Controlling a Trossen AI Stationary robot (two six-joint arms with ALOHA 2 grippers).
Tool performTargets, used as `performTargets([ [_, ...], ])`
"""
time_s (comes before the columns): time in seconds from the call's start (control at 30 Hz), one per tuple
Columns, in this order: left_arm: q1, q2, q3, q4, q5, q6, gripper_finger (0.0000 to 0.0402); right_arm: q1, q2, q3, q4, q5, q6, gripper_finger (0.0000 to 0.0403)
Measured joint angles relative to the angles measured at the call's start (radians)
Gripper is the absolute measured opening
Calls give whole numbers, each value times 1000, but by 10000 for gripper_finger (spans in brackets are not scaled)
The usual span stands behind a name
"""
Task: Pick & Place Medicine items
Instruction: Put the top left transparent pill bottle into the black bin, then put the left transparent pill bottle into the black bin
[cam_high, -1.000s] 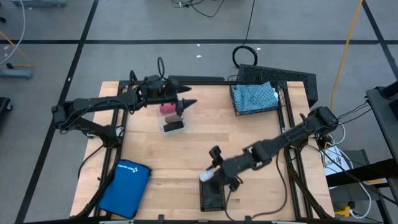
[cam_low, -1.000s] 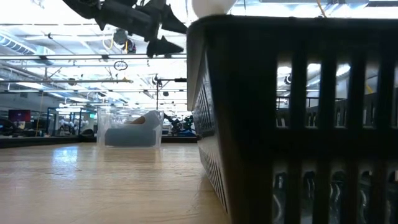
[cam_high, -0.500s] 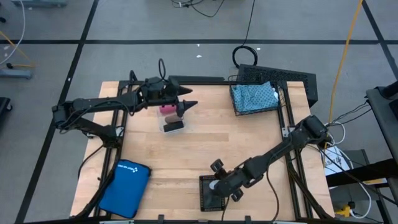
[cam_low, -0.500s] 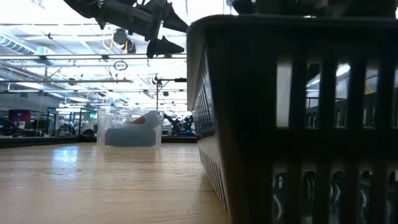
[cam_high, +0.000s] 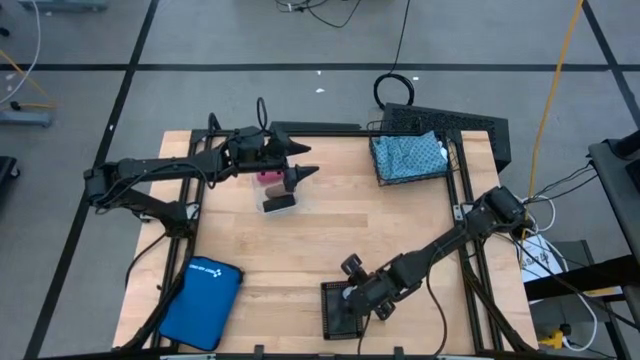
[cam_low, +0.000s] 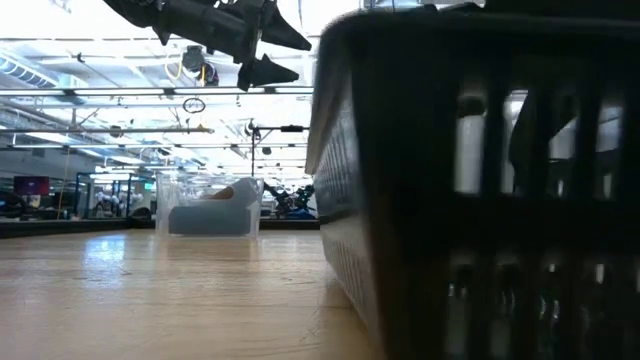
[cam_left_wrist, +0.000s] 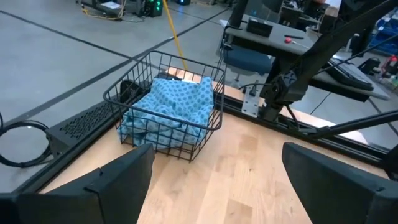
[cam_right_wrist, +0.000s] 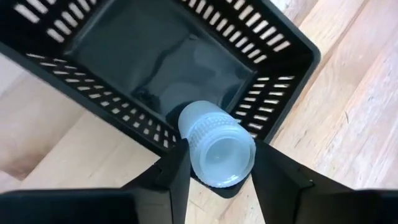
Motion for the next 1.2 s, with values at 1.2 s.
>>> performTargets([
  [1.2,0,0,-1,-11,0,5,363,-38,0,0,54,-21,-9,186],
])
